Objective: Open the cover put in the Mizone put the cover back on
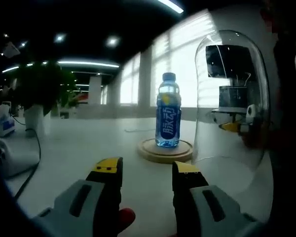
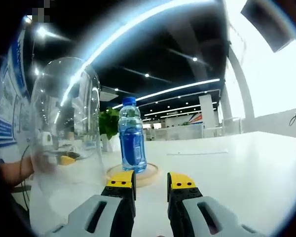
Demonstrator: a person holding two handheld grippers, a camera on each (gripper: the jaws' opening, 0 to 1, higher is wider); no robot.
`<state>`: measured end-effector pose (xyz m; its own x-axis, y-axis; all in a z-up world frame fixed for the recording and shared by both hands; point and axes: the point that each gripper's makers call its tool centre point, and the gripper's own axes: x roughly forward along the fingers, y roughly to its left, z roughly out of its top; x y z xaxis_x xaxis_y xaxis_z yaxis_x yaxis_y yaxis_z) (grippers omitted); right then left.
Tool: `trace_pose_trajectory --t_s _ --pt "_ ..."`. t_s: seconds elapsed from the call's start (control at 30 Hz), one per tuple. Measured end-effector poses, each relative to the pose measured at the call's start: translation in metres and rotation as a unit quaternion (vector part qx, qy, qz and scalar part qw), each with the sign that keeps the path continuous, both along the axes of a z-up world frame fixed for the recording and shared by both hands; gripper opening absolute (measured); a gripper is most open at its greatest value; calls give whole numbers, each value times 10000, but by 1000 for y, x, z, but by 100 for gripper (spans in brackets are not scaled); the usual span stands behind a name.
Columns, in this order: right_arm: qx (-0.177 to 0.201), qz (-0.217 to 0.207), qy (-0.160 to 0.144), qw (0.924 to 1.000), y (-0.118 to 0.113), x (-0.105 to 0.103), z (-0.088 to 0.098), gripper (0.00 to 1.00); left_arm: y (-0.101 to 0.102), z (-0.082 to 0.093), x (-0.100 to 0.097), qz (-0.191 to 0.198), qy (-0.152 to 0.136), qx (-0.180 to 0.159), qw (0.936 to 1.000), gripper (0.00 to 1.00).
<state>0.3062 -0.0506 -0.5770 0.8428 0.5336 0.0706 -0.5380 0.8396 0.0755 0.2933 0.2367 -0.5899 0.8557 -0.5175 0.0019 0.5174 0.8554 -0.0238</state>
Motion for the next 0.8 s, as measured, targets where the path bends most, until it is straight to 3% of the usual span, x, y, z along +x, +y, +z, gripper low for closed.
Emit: trace_pose_trajectory --t_s 0.8 --pt "97 -1 37 9999 -8 6 -2 18 -1 1 -1 -8 -21 15 10000 33"
